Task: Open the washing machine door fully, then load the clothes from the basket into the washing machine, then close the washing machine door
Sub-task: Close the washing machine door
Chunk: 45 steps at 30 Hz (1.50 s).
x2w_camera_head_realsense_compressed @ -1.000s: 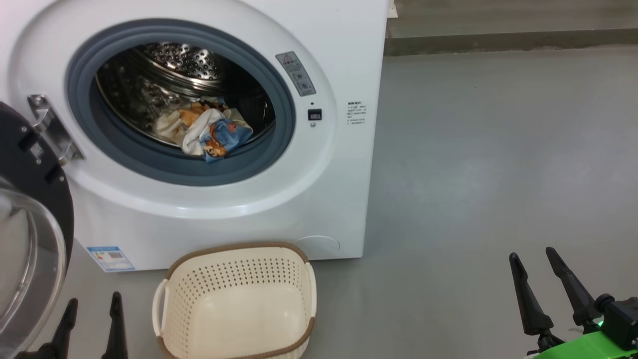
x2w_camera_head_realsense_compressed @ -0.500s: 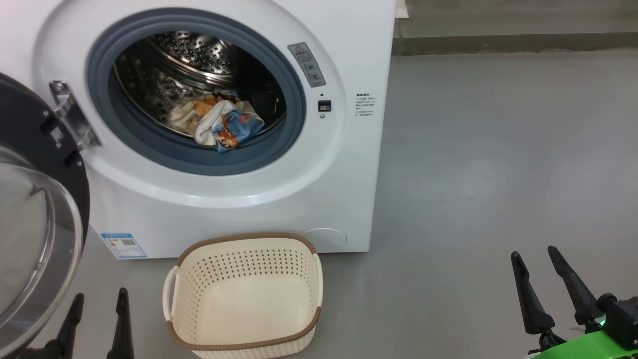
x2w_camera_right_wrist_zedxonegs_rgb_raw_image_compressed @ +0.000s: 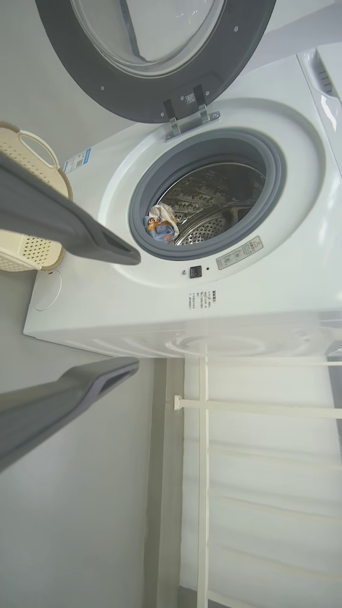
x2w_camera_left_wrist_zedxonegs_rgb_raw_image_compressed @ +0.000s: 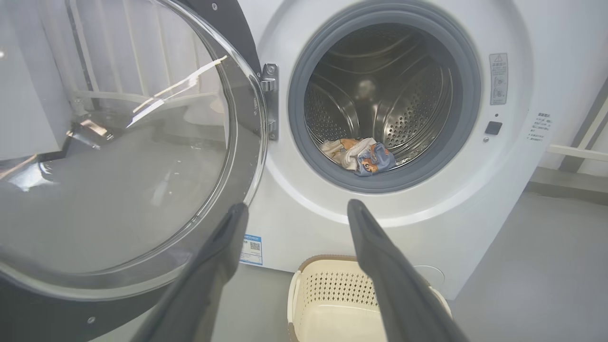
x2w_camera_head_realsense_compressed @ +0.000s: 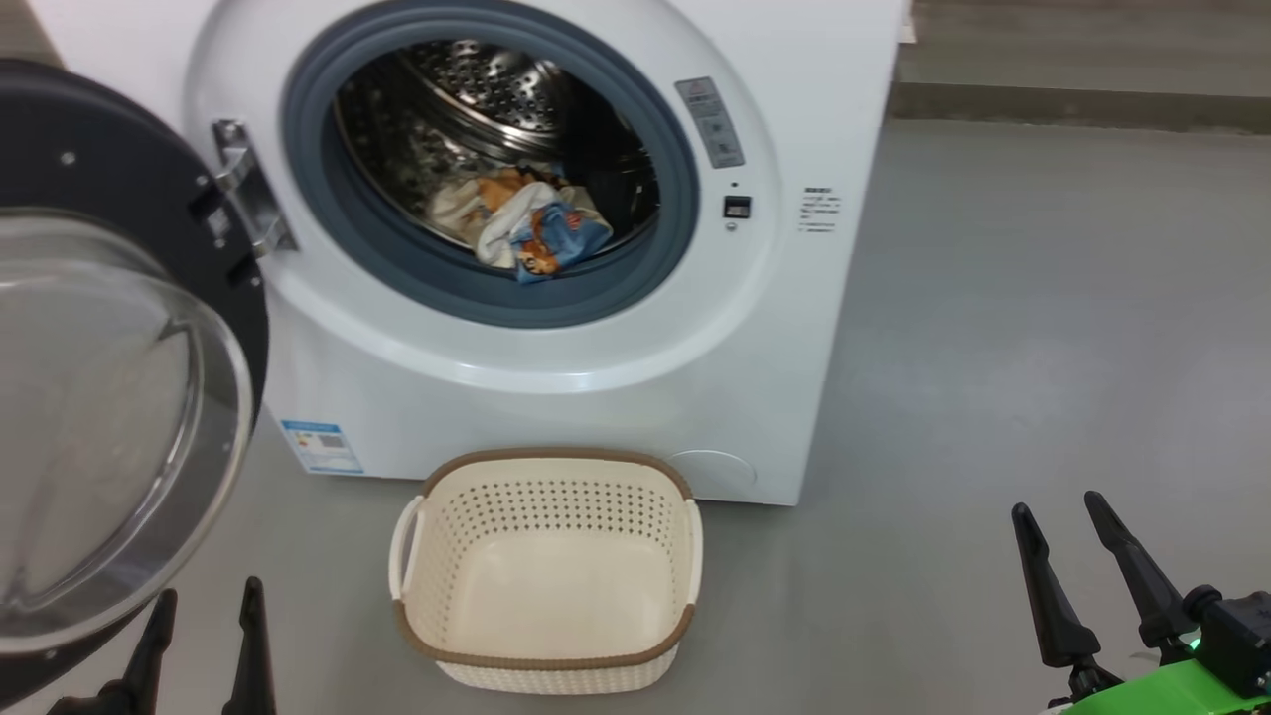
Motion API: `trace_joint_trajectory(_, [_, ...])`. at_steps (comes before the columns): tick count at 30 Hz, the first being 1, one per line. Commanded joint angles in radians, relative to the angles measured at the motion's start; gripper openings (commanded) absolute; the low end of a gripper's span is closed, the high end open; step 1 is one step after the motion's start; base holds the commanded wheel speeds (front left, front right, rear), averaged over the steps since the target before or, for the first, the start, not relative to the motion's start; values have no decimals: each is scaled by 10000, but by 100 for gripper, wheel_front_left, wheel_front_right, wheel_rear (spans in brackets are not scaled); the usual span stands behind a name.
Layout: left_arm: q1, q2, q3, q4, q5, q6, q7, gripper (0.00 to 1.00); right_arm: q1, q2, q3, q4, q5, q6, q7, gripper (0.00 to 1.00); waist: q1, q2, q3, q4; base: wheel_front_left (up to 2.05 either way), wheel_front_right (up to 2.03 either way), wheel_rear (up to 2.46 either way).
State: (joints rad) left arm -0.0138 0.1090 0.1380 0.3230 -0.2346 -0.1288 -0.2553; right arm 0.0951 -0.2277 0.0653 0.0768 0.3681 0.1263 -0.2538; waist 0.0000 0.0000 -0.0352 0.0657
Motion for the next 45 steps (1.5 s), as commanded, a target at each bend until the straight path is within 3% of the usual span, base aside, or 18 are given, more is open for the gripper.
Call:
trace_joint_trajectory(1, [-37, 162, 407, -234, 122, -19, -65, 100, -125, -242, 254, -233, -73, 44, -80, 100, 0, 0, 104, 585, 0, 0, 0])
trace_joint_trajectory(21, [-92, -409, 1096, -714, 225, -15, -65, 100, -1165, -510, 933, -108, -48, 44, -80, 100, 0, 0, 678, 4266, 0, 0, 0])
trace_joint_trajectory(24, [-91, -449, 1175, -745, 218, -14, -65, 100, -1233, -558, 1002, -108, -51, 44, -80, 100, 0, 0, 717, 4573, 0, 0, 0])
trace_joint_trajectory(35, [405, -580, 2061, -1443, -238, 254, -65, 100, -2613, -918, 2348, 378, 224, 44, -80, 100, 0, 0, 1234, 4912, 0, 0, 0])
trace_joint_trajectory(45, [740, -586, 1782, -1898, -749, 716, -65, 100, -3041, -1126, 2728, 588, 489, 44, -80, 100, 0, 0, 1327, 4948, -9, -9, -9])
